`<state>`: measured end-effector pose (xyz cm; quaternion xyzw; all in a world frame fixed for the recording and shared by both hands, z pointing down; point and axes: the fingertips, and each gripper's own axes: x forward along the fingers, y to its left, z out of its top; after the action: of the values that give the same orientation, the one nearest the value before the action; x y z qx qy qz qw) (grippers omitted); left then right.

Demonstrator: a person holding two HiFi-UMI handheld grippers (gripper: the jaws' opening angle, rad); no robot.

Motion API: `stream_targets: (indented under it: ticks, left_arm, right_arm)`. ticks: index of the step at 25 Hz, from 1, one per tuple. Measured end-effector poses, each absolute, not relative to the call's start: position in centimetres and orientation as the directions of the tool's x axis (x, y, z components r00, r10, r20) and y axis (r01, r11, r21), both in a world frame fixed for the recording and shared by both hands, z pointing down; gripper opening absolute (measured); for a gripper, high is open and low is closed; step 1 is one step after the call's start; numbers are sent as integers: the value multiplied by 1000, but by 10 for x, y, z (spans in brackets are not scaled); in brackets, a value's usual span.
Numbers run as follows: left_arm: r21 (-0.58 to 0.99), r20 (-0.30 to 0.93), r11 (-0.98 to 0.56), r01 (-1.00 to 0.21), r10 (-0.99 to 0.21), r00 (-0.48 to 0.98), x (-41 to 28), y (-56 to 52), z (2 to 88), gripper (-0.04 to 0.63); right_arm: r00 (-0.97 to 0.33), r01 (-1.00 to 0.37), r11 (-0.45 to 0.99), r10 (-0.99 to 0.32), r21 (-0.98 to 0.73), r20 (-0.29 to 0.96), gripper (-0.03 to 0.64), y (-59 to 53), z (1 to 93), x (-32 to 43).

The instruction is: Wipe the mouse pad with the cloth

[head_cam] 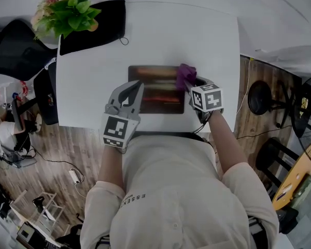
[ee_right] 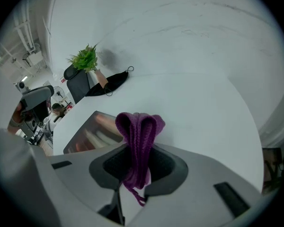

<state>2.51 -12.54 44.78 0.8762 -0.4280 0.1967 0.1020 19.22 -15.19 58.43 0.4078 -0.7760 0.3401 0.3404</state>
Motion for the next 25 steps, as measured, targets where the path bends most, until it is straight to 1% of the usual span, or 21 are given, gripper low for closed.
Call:
stream_targets:
  ticks: [6, 10, 17, 25]
  left_arm:
    - [-8, 424, -624, -781, -709, 563, 24, -119, 441, 2]
    - [-16, 417, -636, -772, -706, 573, 17, -117, 435, 2]
    - [-10, 414, -634, -774, -707, 574, -15, -110, 433, 2]
    - [-7, 433, -607, -795, -718, 544, -68, -100, 440, 2]
  right_arm:
    - [-376, -893, 404, -433, -196, 819, 94, -151, 580, 208]
    - [-391, -893, 401, -461, -207, 796, 94, -146, 562, 199]
    - [-462, -859, 449, -474, -245, 750, 94, -134, 539, 139]
    - [-548, -792, 519, -369, -323, 751, 94, -109, 553, 47]
